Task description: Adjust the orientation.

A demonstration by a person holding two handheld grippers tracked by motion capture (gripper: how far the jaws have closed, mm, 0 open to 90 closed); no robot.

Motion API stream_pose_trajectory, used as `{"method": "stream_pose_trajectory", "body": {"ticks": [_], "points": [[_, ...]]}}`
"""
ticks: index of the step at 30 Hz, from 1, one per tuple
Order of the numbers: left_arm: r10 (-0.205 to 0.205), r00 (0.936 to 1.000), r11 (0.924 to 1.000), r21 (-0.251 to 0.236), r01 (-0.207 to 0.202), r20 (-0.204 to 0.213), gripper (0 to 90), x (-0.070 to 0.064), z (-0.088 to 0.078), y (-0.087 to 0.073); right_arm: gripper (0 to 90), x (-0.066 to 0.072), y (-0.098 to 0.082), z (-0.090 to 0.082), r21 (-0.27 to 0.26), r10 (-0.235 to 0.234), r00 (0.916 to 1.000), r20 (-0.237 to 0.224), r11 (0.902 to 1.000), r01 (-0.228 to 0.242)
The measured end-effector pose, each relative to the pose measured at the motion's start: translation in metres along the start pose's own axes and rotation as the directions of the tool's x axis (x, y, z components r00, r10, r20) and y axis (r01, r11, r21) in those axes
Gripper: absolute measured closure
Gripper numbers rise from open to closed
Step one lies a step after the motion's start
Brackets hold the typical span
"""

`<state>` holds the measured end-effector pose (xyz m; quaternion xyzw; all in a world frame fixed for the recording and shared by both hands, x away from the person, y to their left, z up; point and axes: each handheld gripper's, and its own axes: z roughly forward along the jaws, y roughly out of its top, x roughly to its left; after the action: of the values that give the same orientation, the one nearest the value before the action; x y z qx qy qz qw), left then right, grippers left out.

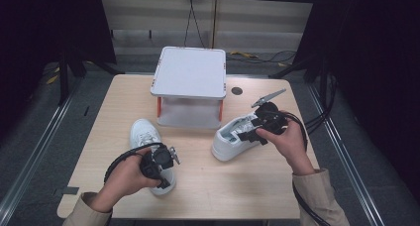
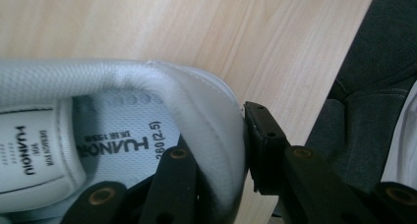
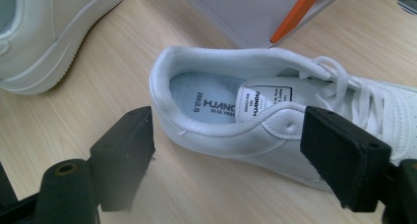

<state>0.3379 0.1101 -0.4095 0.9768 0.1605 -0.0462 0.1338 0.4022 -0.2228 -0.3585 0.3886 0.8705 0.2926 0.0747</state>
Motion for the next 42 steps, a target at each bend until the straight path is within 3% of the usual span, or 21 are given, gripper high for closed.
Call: {"method": "stream_pose_trajectory", "body": {"ticks": [2,6,8,12,15,17,21,25,29,33,37,38,40,42], "points": [[0.006,1.0000,1.0000,-0.007,-0.006,0.001,73.9,-0.004,-0.010,0.002,20.2,0.000,0.001,0.000,0.002,0.000,1.0000,0.005,1.0000,-0.001],[0.059,0.9982,0.9979,-0.026,-0.059,-0.007,72.0,-0.014,-0.027,0.012,20.2,0.000,0.002,0.002,0.003,0.000,1.0000,0.001,1.0000,0.000],[0.098,0.9947,0.9951,-0.008,-0.099,-0.029,72.0,-0.019,-0.032,0.019,20.2,0.000,0.003,0.004,0.004,0.001,1.0000,-0.001,1.0000,-0.001],[0.188,0.9781,0.9821,0.000,-0.188,-0.090,72.0,-0.024,-0.039,0.034,20.1,0.000,0.002,0.004,0.003,0.000,1.0000,-0.003,1.0000,0.000],[0.209,0.9728,0.9775,-0.007,-0.211,-0.100,71.9,-0.024,-0.041,0.043,20.1,-0.001,0.002,0.003,-0.001,0.000,1.0000,-0.003,1.0000,0.000],[0.217,0.9710,0.9756,-0.013,-0.219,-0.101,71.7,-0.020,-0.041,0.052,20.1,-0.003,0.001,0.000,-0.006,0.006,1.0000,-0.001,1.0000,-0.006],[0.253,0.9600,0.9673,0.013,-0.253,-0.120,71.0,-0.010,-0.031,0.067,20.1,-0.006,0.000,-0.003,-0.009,0.005,1.0000,0.003,0.9999,-0.005],[0.257,0.9576,0.9660,0.006,-0.258,-0.130,71.0,0.002,-0.022,0.073,20.1,-0.009,0.001,-0.004,-0.009,0.006,1.0000,0.006,0.9999,-0.006],[0.277,0.9510,0.9606,0.018,-0.278,-0.137,70.3,0.017,-0.012,0.076,20.1,-0.012,0.003,-0.004,-0.025,0.000,0.9999,0.017,0.9997,0.001],[0.264,0.9593,0.9642,0.008,-0.265,-0.100,69.3,0.034,-0.002,0.073,20.1,-0.013,0.009,0.003,-0.021,-0.010,0.9999,0.012,0.9997,0.010],[0.263,0.9620,0.9646,-0.003,-0.264,-0.075,69.6,0.041,0.002,0.071,20.5,-0.011,0.019,0.009,-0.023,-0.035,0.9993,0.009,0.9991,0.036],[0.247,0.9664,0.9684,-0.013,-0.249,-0.070,69.6,0.043,0.001,0.070,21.0,-0.012,0.021,0.010,-0.028,-0.044,0.9990,0.007,0.9986,0.044],[0.241,0.9679,0.9697,-0.021,-0.243,-0.070,69.6,0.045,0.001,0.069,21.6,-0.012,0.027,0.012,-0.031,-0.051,0.9987,0.008,0.9982,0.051],[0.206,0.9768,0.9783,-0.011,-0.207,-0.059,69.5,0.050,0.003,0.067,24.6,-0.012,0.034,0.011,-0.050,-0.055,0.9984,0.012,0.9972,0.055]]}}
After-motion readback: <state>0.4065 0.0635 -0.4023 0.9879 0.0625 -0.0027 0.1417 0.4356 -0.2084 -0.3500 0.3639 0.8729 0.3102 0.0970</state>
